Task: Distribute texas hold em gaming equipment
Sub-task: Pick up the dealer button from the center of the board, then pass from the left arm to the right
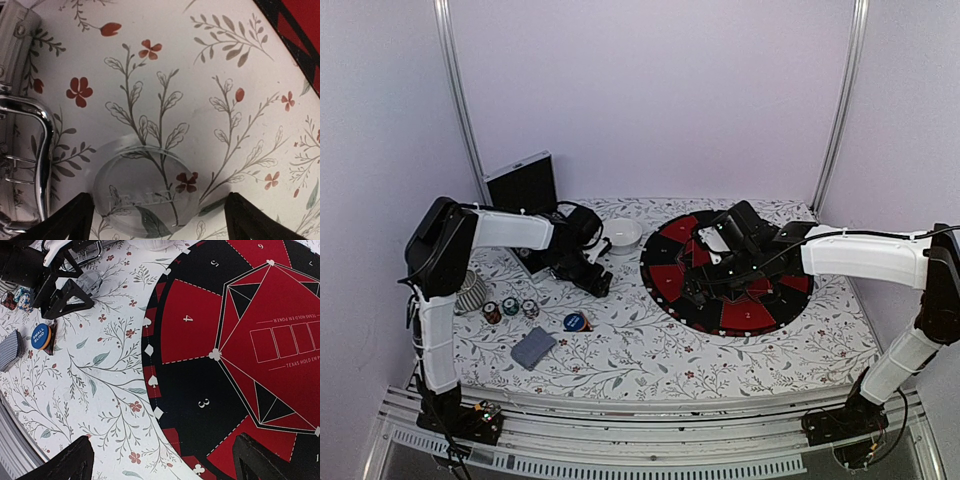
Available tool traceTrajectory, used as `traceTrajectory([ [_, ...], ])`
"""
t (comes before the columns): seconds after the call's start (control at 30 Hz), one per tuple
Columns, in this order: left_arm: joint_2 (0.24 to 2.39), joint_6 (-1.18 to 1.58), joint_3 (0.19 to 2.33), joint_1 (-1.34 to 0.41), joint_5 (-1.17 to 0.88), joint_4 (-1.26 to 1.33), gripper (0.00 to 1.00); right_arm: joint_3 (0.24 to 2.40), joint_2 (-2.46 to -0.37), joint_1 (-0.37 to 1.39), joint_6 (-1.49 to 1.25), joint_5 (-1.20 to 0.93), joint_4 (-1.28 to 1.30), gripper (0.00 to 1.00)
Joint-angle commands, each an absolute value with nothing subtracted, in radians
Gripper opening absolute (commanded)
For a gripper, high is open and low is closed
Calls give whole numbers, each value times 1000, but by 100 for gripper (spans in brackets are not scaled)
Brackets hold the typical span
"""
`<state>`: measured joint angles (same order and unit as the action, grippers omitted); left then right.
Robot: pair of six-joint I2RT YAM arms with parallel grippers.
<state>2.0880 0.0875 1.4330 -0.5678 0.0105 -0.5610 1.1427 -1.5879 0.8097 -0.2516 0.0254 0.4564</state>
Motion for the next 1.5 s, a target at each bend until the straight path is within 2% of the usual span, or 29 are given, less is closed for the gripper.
traceTrajectory([
  [0.0, 2122, 67, 1447, -567, 22, -589, 90, 1134, -1589, 811, -268, 37, 462, 99],
  [0.37, 2103, 66, 1427, -566, 2, -558, 59, 1139, -1591, 810, -275, 35, 464, 99],
  [0.53, 2086, 66, 1416, -566, 3, -536, 52, 1140, -1586, 810, -280, 32, 467, 99],
  [0.77, 1997, 61, 1382, -568, 15, -508, 49, 1145, -1565, 810, -292, 22, 467, 99],
  [0.97, 1779, -29, 1312, -623, 8, -477, 48, 1124, -1457, 808, -334, -39, 342, 99],
  [1.13, 1634, -205, 1281, -773, -2, -476, 46, 1052, -1379, 758, -401, -306, 85, 99],
  [1.3, 1526, -324, 1240, -928, 18, -402, 47, 1058, -1428, 738, -485, -485, -50, 78],
  [1.47, 1481, -327, 1242, -970, 49, -357, 46, 1064, -1501, 740, -536, -594, -109, 54],
])
